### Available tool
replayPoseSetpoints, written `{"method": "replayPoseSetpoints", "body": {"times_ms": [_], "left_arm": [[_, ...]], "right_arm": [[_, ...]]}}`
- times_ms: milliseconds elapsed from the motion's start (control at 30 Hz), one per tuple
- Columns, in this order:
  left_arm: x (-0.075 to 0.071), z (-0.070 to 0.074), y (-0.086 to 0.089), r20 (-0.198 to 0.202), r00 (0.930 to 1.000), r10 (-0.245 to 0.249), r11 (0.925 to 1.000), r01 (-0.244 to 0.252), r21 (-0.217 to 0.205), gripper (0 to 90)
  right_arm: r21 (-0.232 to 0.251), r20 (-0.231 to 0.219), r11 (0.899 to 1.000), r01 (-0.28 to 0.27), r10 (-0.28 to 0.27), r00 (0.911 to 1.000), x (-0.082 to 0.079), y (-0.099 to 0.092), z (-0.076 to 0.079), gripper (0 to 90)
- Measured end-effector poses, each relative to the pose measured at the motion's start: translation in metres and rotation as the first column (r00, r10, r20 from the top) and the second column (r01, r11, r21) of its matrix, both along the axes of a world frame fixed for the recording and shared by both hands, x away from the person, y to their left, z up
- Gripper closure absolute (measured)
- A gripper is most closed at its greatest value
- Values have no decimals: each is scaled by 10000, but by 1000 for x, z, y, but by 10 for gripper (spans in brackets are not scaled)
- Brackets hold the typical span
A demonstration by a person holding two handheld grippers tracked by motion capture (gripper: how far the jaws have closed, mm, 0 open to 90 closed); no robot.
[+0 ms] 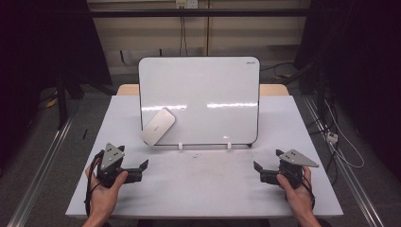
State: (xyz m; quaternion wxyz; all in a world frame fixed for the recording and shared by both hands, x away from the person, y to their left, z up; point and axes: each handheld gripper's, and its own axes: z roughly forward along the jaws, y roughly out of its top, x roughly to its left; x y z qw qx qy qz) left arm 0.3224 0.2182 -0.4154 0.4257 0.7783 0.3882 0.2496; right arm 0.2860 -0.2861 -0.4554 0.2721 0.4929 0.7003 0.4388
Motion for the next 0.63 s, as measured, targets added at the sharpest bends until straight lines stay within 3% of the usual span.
{"method": "replayPoseSetpoints", "body": {"times_ms": [133,300,467,633], "left_arm": [[-1,-6,2,-194,9998,39,10000,-41,-86,44],[-1,-9,7,24,9998,202,9997,-202,-124,45],[-6,-14,9,-41,9997,251,9997,-251,31,45],[-6,-14,8,-48,9997,231,9995,-232,-191,44]], "right_arm": [[-26,-1,10000,8,-8,10000,0,-1,0,42],[-22,-9,10000,52,-52,10000,-2,-2,0,42],[11,42,9998,205,-205,9998,-5,-4,2,41],[-95,46,9999,121,-120,9999,-4,-2,1,42]]}}
